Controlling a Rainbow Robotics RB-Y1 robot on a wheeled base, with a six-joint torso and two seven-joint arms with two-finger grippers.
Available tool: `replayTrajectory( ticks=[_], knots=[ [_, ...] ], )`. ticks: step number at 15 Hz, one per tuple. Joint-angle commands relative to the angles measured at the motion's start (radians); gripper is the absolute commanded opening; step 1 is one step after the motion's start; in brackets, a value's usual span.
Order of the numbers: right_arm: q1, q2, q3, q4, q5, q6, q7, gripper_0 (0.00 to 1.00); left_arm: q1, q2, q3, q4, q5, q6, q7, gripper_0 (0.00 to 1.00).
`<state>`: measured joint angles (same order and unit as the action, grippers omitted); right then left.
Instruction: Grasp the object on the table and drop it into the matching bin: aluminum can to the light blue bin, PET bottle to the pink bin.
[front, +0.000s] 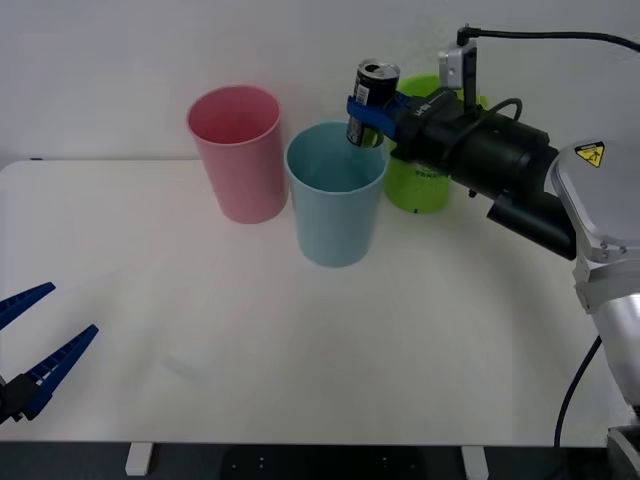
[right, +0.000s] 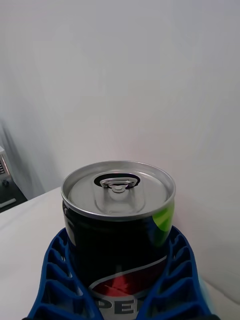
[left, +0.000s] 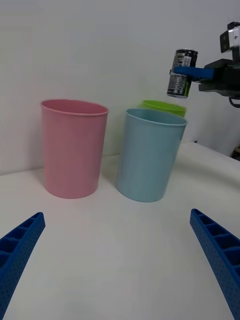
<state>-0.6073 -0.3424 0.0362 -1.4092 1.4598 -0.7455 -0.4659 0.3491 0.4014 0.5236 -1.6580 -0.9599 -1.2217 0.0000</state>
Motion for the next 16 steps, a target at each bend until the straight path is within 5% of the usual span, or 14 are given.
replayTrajectory(
  ticks=[1, 12, 13, 14, 15, 16],
  knots=[
    [-0.066, 0.037, -0.001, 0.084, 0.017, 0.000, 0.015, 0.00, 0.000, 0.000, 0.000, 0.000, 0.000, 0.000, 0.000, 1.00],
    [-0.128, 0.077, -0.001, 0.171, 0.034, 0.003, 0.044, 0.03, 0.000, 0.000, 0.000, 0.000, 0.000, 0.000, 0.000, 1.00],
    [-0.128, 0.077, -0.004, 0.171, 0.034, 0.003, 0.047, 0.22, 0.000, 0.000, 0.000, 0.000, 0.000, 0.000, 0.000, 1.00],
    [-0.128, 0.077, -0.006, 0.171, 0.033, 0.003, 0.052, 0.69, 0.000, 0.000, 0.000, 0.000, 0.000, 0.000, 0.000, 1.00],
    [-0.128, 0.075, -0.006, 0.171, 0.033, 0.003, 0.056, 1.00, 0.000, 0.000, 0.000, 0.000, 0.000, 0.000, 0.000, 1.00],
    [-0.126, 0.075, -0.006, 0.171, 0.031, 0.000, 0.061, 1.00, 0.000, 0.000, 0.000, 0.000, 0.000, 0.000, 0.000, 1.00]
  ],
)
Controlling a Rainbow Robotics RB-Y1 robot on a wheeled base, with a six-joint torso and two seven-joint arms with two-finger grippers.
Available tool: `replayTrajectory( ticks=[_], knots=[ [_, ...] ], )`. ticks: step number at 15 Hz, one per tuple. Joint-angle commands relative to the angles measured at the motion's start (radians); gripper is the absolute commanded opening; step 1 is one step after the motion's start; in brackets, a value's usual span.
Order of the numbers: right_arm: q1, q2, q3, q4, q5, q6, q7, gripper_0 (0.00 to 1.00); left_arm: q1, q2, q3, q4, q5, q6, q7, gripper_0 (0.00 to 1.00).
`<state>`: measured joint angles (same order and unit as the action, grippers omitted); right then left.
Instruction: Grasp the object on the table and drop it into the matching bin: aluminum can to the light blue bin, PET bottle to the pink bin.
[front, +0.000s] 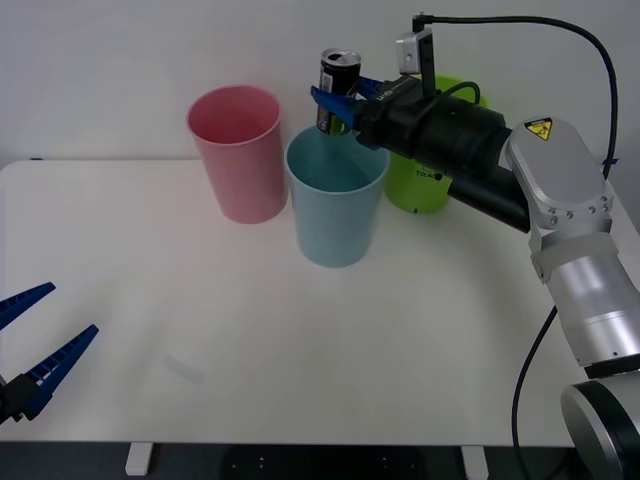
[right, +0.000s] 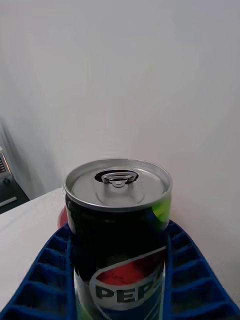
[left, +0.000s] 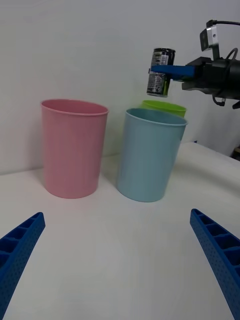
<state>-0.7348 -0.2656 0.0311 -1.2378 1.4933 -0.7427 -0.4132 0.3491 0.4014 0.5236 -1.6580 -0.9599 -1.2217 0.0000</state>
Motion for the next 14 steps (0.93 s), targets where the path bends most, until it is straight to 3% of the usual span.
replayTrajectory(
  ticks=[1, 7, 14],
  knots=[
    [0.002, -0.003, 0.000, 0.000, -0.005, -0.003, 0.011, 1.00, 0.000, 0.000, 0.000, 0.000, 0.000, 0.000, 0.000, 1.00],
    [0.017, -0.030, 0.000, -0.005, -0.056, -0.030, 0.022, 1.00, 0.000, 0.000, 0.000, 0.000, 0.000, 0.000, 0.000, 1.00],
    [0.175, -0.132, 0.004, -0.187, -0.131, -0.041, 0.022, 1.00, 0.000, 0.000, 0.000, 0.000, 0.000, 0.000, 0.000, 1.00]
  ],
)
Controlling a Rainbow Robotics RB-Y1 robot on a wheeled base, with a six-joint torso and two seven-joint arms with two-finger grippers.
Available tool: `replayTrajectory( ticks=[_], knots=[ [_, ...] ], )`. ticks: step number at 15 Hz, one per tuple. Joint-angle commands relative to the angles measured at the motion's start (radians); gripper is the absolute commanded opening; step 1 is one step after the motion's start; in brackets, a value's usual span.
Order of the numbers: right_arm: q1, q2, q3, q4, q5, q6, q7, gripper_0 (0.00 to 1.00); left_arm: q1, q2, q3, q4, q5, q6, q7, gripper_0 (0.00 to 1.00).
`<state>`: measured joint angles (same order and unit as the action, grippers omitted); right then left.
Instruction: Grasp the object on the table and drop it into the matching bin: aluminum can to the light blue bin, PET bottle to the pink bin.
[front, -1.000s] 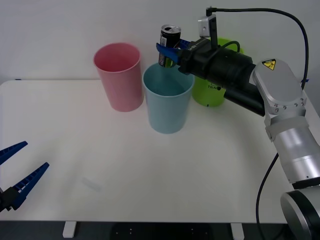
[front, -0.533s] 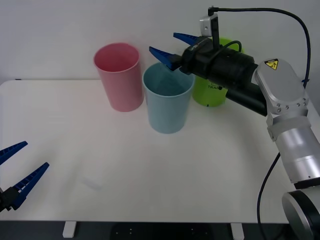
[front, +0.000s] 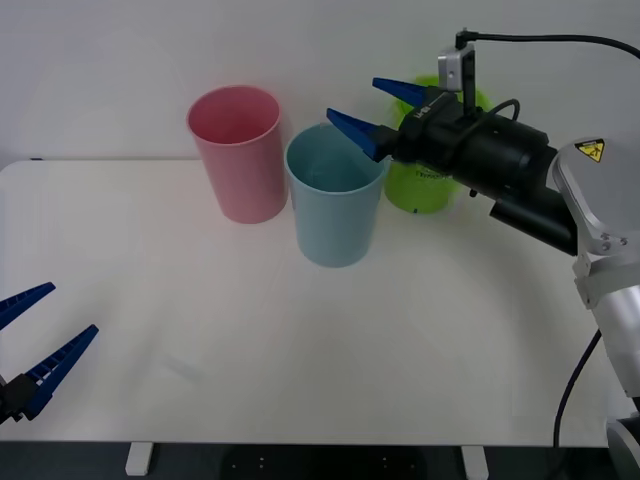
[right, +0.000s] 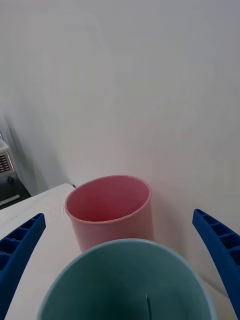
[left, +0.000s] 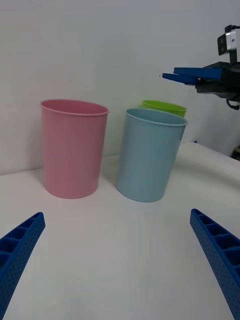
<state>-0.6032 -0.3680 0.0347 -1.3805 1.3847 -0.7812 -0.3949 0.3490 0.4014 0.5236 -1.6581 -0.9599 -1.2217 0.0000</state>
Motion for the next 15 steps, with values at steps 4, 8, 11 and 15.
replayTrajectory(
  ticks=[4, 8, 11, 15],
  knots=[
    [0.158, -0.098, 0.001, -0.163, -0.079, -0.001, 0.007, 1.00, 0.000, 0.000, 0.000, 0.000, 0.000, 0.000, 0.000, 1.00],
    [0.299, -0.155, -0.024, -0.287, -0.119, 0.000, 0.028, 1.00, 0.000, 0.000, 0.000, 0.000, 0.000, 0.000, 0.000, 1.00],
    [0.398, -0.161, -0.056, -0.357, -0.119, -0.001, 0.071, 1.00, 0.000, 0.000, 0.000, 0.000, 0.000, 0.000, 0.000, 1.00],
    [0.503, -0.177, -0.087, -0.371, -0.147, -0.006, 0.232, 1.00, 0.000, 0.000, 0.000, 0.000, 0.000, 0.000, 0.000, 1.00]
  ],
)
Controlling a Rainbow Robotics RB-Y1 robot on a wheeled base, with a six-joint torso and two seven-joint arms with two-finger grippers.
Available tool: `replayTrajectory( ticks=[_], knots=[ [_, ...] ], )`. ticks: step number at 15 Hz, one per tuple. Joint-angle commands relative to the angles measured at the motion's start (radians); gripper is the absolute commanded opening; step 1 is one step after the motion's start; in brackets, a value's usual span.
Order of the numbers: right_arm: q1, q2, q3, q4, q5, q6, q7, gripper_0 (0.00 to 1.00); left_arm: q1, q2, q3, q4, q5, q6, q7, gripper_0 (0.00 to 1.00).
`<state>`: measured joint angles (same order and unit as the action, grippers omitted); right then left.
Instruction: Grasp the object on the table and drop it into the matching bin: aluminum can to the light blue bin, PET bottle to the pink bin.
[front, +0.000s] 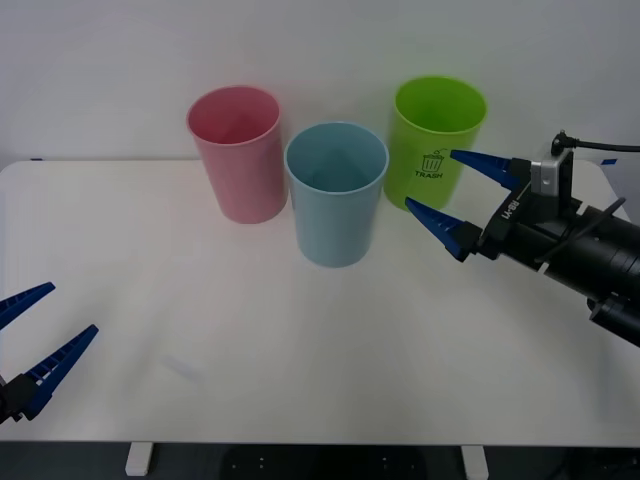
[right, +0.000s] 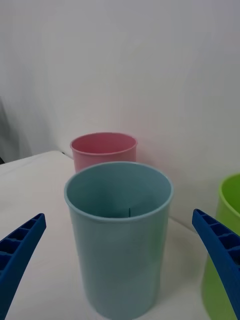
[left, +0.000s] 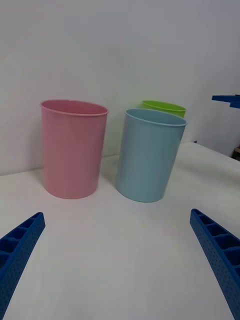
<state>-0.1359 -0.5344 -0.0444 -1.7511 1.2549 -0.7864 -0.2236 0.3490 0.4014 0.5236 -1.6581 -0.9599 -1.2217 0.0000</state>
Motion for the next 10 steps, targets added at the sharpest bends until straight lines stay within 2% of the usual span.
replayTrajectory(
  ticks=[1, 4, 10],
  knots=[
    [0.062, -0.016, -0.018, -0.001, -0.025, -0.001, 0.102, 1.00, 0.000, 0.000, 0.000, 0.000, 0.000, 0.000, 0.000, 1.00],
    [0.121, -0.016, -0.061, -0.001, -0.032, -0.033, 0.155, 1.00, 0.000, 0.000, 0.000, 0.000, 0.000, 0.000, 0.000, 1.00],
    [0.219, -0.015, -0.192, -0.002, -0.057, -0.223, 0.162, 1.00, 0.000, 0.000, 0.000, 0.000, 0.000, 0.000, 0.000, 1.00]
  ],
)
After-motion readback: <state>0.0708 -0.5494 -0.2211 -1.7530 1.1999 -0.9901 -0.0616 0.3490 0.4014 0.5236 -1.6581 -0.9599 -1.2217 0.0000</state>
